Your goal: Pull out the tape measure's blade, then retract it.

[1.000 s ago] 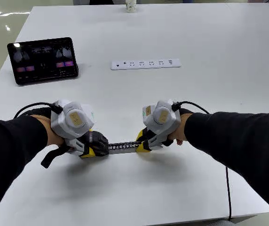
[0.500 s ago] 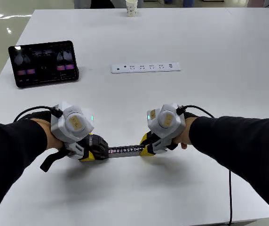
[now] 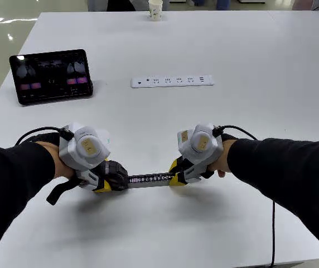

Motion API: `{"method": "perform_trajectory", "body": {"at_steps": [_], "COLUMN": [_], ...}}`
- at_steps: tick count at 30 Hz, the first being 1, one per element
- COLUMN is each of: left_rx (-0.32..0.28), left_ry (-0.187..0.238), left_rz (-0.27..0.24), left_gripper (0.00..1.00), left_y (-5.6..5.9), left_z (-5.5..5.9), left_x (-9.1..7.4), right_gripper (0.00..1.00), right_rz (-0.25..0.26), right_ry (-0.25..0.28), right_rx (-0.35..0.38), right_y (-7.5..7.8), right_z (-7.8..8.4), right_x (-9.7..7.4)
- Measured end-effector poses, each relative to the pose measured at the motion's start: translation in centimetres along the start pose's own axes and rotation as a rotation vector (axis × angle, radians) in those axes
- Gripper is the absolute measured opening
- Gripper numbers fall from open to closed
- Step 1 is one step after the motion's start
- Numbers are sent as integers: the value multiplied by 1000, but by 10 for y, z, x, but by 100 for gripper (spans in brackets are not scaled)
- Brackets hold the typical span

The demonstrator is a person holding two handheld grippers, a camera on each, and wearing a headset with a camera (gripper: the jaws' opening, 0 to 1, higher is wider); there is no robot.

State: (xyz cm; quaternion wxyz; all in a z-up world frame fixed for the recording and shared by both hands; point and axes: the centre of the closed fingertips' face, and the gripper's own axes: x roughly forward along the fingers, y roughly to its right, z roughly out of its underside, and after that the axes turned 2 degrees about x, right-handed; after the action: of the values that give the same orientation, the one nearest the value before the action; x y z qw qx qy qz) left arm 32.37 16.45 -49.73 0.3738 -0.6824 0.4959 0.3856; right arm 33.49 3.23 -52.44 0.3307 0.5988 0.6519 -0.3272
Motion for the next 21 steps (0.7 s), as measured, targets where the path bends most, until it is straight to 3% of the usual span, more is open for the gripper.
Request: {"method": "perform_trajectory", "body": {"at_steps": [21], "left_rx": [-4], "left_ry": [-2], "left_rz": [1], "left_gripper": [33], "left_y": [-1], "left_z": [2], "left_x": [1], "right_gripper": [11], "right_rz": [7], "right_ry": [-20], "right_rx": [8], "right_y": [0], "right_z": [14], "right_x": [-11]}}
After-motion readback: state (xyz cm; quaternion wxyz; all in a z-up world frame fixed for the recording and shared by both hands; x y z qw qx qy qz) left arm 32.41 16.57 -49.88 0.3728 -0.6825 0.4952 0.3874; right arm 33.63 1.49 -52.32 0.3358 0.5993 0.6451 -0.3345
